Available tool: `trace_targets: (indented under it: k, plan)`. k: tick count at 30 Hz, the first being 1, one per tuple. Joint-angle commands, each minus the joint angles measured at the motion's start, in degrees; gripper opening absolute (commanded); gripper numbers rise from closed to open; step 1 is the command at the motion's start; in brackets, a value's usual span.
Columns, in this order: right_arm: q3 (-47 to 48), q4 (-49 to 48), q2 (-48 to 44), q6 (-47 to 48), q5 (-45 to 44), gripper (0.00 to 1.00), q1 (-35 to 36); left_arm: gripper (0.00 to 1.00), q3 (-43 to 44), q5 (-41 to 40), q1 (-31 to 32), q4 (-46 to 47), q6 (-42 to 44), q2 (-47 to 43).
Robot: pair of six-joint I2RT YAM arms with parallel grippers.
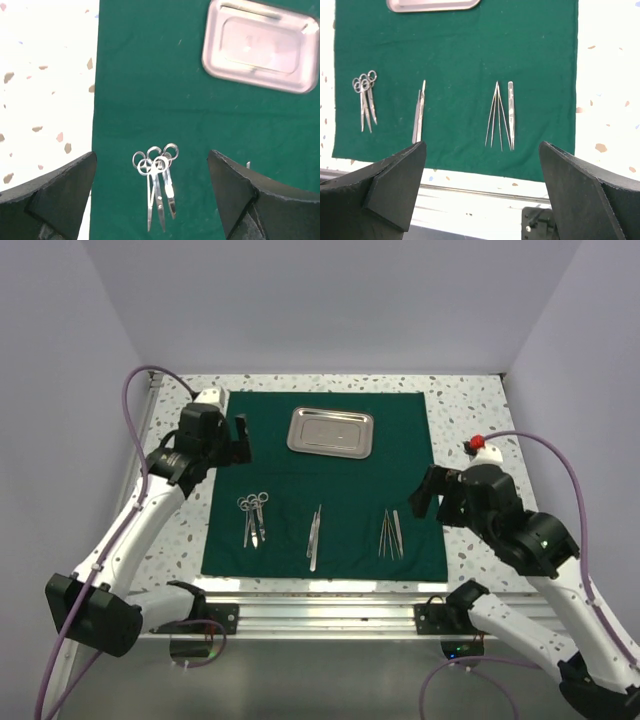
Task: Open and lay out the surgical kit
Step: Reset both arms
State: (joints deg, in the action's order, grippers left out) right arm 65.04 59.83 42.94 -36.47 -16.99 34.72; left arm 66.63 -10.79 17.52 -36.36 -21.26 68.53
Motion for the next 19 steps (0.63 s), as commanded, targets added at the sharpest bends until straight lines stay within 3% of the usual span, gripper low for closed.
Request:
trace_targets:
  k: [1,9,16,19]
  plan:
    - [-1.2,-10.3,3.9,-0.8,0.6,0.99,0.0,0.96,-4.6,-0.6,-0.5,3.9,-0.1,-2.5]
    - [6.2,-12.5,14.3,10.9,2.7,0.99,0.0,0.98,-10.6,1.1,-0.4,12.7,-0.5,-14.4]
    - [6.6,-12.1,9.6,12.8,5.3,0.94,-0.1,0.99,-7.0,0.4,-0.4,10.6,0.7,-13.8]
    - [5.5,-9.3,6.9,10.9,2.4,0.99,-0.1,0.99,-6.8,-0.6,-0.3,11.7,2.6,-13.8]
